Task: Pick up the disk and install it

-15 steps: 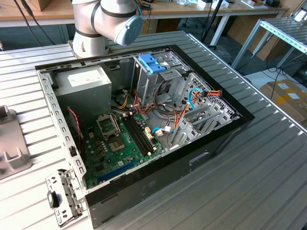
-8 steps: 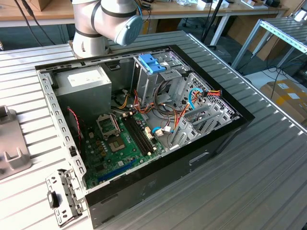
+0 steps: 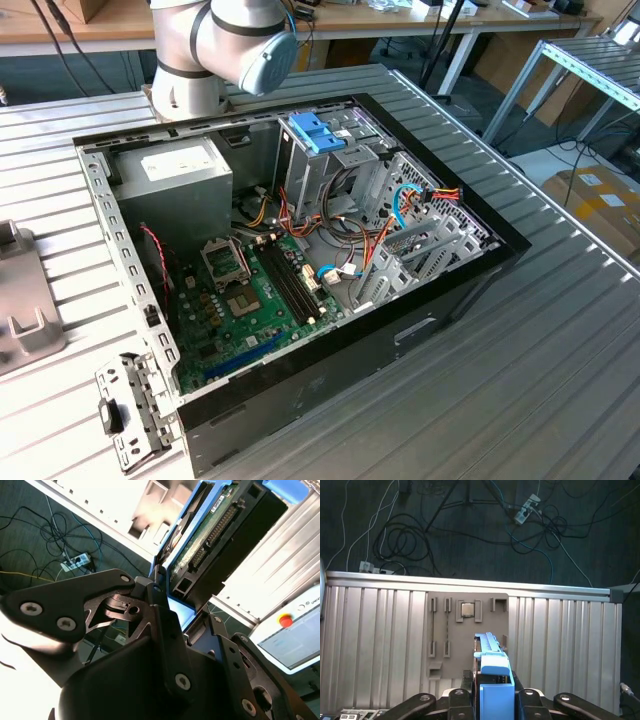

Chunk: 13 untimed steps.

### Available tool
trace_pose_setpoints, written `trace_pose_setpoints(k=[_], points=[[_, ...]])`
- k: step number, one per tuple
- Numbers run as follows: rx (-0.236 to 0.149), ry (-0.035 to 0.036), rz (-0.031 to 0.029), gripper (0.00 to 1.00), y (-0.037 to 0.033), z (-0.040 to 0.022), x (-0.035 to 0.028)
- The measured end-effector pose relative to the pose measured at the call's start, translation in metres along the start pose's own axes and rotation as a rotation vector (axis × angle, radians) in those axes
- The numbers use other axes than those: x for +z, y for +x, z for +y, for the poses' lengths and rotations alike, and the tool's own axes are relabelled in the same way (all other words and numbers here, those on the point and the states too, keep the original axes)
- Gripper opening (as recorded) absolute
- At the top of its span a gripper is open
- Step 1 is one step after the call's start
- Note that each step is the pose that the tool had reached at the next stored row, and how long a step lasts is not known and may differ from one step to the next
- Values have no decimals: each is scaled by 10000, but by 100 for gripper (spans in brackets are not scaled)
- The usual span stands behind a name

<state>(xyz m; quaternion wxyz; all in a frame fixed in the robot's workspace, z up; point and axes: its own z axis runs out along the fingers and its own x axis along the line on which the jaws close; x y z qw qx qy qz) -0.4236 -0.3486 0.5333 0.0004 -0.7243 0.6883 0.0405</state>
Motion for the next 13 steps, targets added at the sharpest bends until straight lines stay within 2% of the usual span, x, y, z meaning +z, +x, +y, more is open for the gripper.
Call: trace_pose_setpoints(k=[13], points=[[0,-2,0,37,7,-75,12]])
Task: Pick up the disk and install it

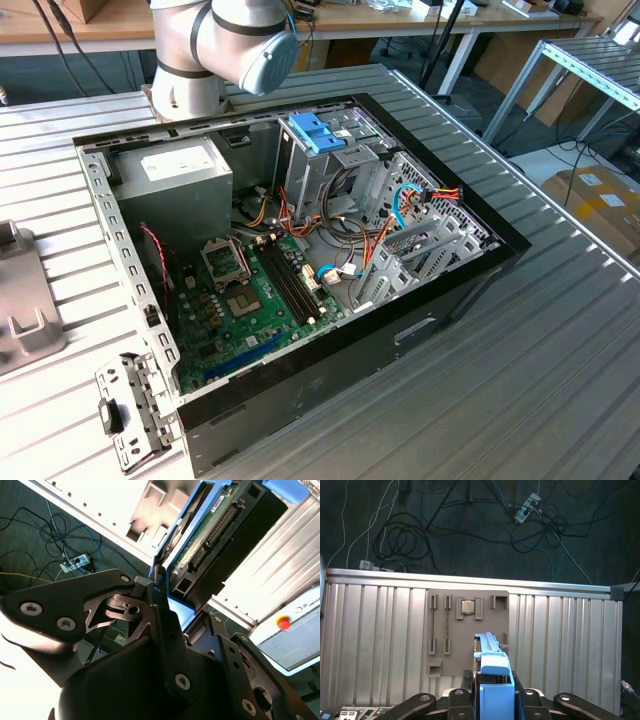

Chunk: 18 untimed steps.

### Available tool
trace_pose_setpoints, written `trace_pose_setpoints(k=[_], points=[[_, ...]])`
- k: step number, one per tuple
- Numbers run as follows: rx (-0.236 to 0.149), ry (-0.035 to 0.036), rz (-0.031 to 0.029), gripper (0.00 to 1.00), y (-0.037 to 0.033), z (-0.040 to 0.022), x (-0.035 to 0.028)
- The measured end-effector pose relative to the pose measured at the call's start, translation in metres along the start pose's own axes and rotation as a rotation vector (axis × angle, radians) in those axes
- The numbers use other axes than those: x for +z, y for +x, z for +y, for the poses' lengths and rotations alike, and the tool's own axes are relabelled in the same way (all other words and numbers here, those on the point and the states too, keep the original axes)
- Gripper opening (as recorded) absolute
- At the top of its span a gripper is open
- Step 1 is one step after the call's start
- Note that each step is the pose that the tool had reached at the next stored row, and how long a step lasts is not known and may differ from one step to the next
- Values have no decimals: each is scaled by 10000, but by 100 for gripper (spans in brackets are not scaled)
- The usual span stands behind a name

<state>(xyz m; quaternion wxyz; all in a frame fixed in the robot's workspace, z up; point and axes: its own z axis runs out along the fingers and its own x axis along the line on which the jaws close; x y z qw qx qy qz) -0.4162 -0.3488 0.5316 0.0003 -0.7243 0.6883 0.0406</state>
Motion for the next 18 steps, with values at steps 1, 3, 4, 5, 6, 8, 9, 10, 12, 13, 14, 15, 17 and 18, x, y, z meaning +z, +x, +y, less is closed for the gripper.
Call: trace_pose_setpoints(k=[1,3,4,5,6,8,9,10,12,13,14,15,17,18], points=[[-1,-1,0,37,1,-8,1],[-1,0,-1,37,1,-20,3],[0,-2,0,37,2,-28,4],[0,-2,0,37,3,-39,5],[0,-3,0,37,3,-47,6],[0,-4,0,37,4,-70,9],[0,-4,0,37,5,-77,10],[0,-4,-1,37,5,-85,11],[0,-7,0,37,6,-103,13],[0,-7,0,37,7,-110,14],[0,-7,0,37,7,-116,15],[0,-7,0,37,8,-124,16],[0,-10,-1,37,9,-151,19],[0,-11,0,37,10,-159,19]])
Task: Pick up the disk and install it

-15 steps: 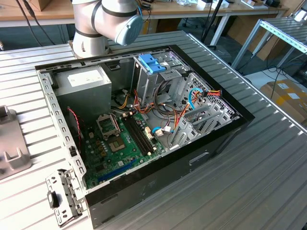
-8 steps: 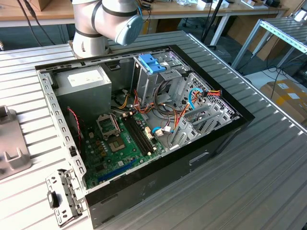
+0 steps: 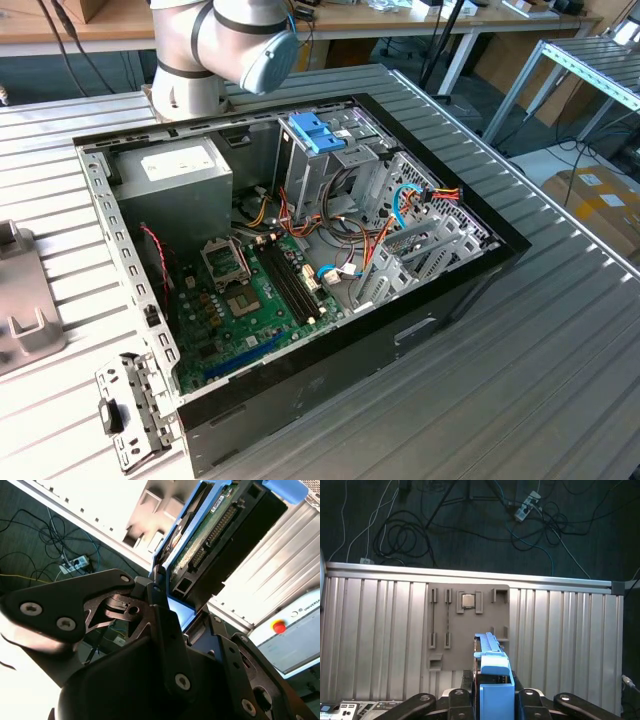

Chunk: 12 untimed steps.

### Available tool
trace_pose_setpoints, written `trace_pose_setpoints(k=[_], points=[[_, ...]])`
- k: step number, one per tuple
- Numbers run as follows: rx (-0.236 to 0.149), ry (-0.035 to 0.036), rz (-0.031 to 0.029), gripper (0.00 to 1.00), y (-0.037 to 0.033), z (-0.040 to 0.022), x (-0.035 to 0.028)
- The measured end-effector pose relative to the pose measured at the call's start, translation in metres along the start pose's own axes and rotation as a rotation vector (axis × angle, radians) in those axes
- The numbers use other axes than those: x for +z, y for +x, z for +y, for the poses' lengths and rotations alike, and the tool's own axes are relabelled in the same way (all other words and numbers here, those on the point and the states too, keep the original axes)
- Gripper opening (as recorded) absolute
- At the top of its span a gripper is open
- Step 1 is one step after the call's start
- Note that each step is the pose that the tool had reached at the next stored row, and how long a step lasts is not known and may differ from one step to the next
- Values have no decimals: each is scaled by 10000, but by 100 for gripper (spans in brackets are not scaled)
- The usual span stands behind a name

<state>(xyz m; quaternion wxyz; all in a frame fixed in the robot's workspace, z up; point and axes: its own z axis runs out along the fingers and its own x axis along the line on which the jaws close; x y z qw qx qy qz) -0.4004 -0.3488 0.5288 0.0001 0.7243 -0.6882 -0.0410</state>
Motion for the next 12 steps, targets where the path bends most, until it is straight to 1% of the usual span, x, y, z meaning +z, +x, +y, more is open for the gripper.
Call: trace_pose_setpoints(k=[12], points=[[1,-8,-1,37,6,-110,12]])
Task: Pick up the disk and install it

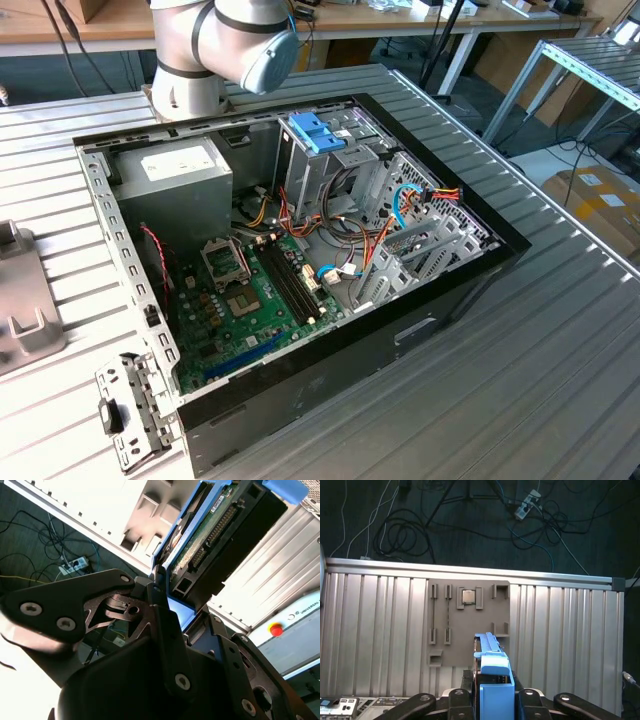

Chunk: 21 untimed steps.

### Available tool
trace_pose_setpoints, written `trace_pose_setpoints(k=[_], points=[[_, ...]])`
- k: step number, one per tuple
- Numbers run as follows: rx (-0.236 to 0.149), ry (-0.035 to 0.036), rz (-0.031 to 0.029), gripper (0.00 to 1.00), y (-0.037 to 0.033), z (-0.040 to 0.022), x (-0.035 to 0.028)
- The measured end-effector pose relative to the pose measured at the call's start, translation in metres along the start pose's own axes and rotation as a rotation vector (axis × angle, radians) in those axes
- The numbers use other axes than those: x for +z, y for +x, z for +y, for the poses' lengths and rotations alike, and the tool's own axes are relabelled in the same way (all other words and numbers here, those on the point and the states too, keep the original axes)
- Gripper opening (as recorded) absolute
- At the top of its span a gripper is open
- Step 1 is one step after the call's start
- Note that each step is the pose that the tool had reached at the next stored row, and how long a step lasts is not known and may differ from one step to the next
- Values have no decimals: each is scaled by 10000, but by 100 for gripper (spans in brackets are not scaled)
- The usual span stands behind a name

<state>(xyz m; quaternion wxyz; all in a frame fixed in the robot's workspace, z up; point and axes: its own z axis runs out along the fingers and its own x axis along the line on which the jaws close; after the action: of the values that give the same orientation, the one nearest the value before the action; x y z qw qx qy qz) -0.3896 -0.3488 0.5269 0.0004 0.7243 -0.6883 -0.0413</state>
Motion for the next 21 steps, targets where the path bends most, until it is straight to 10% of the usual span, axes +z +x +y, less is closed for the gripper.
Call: trace_pose_setpoints(k=[21], points=[[1,-18,-2,37,13,-224,22]])
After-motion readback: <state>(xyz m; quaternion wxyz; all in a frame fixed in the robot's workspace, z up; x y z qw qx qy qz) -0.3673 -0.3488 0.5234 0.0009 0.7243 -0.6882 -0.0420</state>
